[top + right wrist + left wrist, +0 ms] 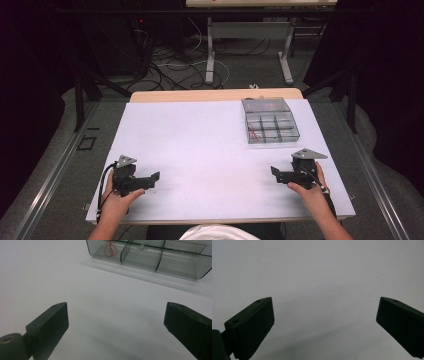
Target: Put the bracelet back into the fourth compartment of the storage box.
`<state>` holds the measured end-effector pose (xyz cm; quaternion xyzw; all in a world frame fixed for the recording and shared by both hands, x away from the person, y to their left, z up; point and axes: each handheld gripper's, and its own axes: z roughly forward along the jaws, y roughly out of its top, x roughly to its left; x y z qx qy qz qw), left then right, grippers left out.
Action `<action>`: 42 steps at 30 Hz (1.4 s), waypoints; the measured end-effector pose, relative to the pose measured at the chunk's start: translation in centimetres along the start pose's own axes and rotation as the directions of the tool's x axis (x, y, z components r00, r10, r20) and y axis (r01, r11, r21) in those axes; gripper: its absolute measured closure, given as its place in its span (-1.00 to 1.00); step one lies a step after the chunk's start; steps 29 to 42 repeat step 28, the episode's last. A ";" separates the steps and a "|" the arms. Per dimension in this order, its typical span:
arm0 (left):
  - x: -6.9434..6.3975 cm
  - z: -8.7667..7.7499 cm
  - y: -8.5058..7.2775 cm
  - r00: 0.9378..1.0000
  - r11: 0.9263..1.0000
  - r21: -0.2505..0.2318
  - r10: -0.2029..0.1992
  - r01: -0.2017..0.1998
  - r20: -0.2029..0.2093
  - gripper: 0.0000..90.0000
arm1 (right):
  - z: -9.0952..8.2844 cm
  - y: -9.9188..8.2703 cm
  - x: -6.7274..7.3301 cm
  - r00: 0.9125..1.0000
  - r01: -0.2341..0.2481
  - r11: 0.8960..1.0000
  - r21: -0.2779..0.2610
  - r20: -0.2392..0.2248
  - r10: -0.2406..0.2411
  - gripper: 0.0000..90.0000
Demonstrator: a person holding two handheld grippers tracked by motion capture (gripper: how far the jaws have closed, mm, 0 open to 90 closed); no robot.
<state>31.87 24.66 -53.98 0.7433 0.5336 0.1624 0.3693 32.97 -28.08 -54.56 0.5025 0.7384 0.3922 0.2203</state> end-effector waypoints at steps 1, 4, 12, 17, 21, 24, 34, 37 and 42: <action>0.0 0.0 0.0 1.000 1.000 -0.001 -0.001 0.001 -0.001 -0.96 | 0.0 -0.1 -0.1 1.000 0.004 1.000 -0.003 0.002 -0.004 -0.87; 0.1 0.0 0.0 1.000 1.000 0.001 -0.002 0.002 0.000 -0.96 | -0.1 -0.4 -0.5 1.000 -0.008 1.000 -0.007 -0.002 0.008 -0.87; 0.1 0.0 0.0 1.000 1.000 0.002 0.002 -0.002 -0.003 -0.96 | -0.3 -1.0 -1.9 0.998 -0.051 0.999 -0.008 0.031 0.052 -0.85; 0.1 0.0 0.0 1.000 1.000 0.004 0.003 -0.003 -0.005 -0.96 | -0.4 -1.2 -2.5 0.996 -0.079 0.997 -0.011 0.037 0.079 -0.85; 0.2 0.1 0.1 1.000 1.000 0.009 0.002 -0.002 -0.006 -0.96 | -0.4 -1.2 -2.6 0.995 -0.088 0.996 -0.013 0.037 0.089 -0.85; 0.2 0.1 0.1 1.000 1.000 0.014 0.001 -0.001 -0.004 -0.96 | -0.3 -1.2 -2.7 0.995 -0.092 0.996 -0.010 0.035 0.092 -0.85; 0.2 0.2 0.0 1.000 1.000 0.004 0.001 -0.001 -0.008 -0.96 | -0.3 -1.3 -2.6 0.995 -0.096 0.995 -0.006 0.033 0.096 -0.85; 0.2 0.2 0.0 1.000 1.000 0.004 0.001 -0.001 -0.008 -0.96 | -0.3 -1.3 -2.6 0.995 -0.096 0.995 -0.006 0.033 0.096 -0.85; 0.2 0.2 0.0 1.000 1.000 0.004 0.001 -0.001 -0.008 -0.96 | -0.3 -1.3 -2.6 0.995 -0.096 0.995 -0.006 0.033 0.096 -0.85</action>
